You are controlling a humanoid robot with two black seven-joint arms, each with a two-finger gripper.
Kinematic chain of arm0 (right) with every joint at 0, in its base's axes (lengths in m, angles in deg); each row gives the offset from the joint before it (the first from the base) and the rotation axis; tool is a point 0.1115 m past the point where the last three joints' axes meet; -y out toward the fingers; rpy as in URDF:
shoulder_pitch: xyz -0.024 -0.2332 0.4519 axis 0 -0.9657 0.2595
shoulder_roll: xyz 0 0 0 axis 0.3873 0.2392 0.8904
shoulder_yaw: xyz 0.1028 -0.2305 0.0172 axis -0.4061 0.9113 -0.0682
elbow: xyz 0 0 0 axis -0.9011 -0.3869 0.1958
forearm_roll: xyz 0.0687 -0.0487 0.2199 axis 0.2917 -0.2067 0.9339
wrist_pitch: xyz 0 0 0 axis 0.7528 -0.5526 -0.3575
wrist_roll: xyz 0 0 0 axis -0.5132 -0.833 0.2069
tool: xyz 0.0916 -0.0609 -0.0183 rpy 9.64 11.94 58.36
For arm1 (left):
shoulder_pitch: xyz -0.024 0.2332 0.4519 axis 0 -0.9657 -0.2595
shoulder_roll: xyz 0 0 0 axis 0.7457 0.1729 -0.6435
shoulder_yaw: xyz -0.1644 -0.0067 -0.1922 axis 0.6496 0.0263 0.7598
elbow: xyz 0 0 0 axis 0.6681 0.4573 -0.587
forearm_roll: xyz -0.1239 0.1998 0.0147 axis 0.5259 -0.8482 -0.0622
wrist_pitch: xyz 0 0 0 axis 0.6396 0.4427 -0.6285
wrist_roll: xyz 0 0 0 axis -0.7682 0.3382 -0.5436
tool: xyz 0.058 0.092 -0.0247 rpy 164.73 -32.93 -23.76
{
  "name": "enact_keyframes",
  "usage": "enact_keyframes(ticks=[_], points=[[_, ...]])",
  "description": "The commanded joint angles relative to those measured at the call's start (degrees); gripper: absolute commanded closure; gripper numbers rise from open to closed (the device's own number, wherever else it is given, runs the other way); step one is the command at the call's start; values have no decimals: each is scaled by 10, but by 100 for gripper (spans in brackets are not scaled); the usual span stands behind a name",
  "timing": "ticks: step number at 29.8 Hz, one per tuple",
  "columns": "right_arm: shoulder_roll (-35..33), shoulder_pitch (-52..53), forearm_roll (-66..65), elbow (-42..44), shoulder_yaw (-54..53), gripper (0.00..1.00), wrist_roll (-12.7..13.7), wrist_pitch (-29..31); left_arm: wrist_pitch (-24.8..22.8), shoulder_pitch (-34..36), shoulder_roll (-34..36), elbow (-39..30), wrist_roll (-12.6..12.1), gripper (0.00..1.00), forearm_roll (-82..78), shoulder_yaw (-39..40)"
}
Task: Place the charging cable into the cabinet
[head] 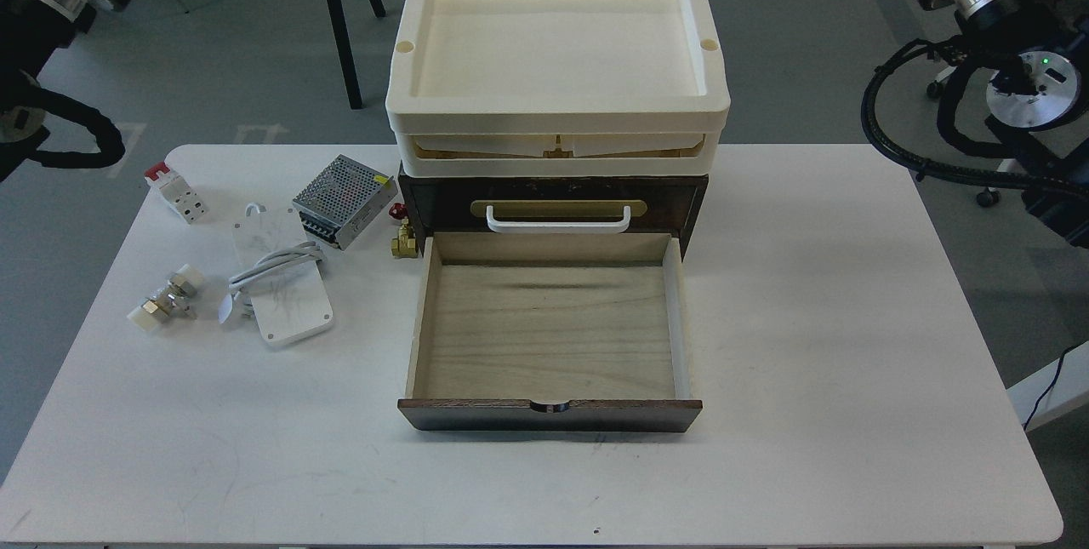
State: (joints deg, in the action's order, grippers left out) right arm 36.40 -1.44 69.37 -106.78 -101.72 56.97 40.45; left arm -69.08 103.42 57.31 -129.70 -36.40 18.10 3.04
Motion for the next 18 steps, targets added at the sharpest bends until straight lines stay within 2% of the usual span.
enact_keyframes(ticks=[1,5,7,9,11,13,14,16,18], points=[[0,-3,0,0,-14,0,0,0,0,0,-21,13,1,0,1,3],[-6,-3,0,0,-15,0,0,0,0,-1,-52,57,1,0,4,24],[-7,-3,0,-1,-16,0,0,0,0,-6,-63,122,2,0,8,33],[-8,-3,1,-2,-19,0,0,0,0,-19,-86,216,7,0,16,50],[-8,-1,1,-2,-32,0,0,0,0,-21,-132,254,12,0,20,79],[-14,-2,2,-10,-62,0,0,0,0,-30,-145,253,24,0,20,114],[-26,-5,2,-17,-78,0,0,0,0,-38,-146,246,39,0,21,133],[-62,-10,2,-27,-90,0,0,0,0,-49,-140,192,75,0,20,163],[-86,-28,1,-27,-90,0,0,0,0,-55,-101,98,76,0,18,177]])
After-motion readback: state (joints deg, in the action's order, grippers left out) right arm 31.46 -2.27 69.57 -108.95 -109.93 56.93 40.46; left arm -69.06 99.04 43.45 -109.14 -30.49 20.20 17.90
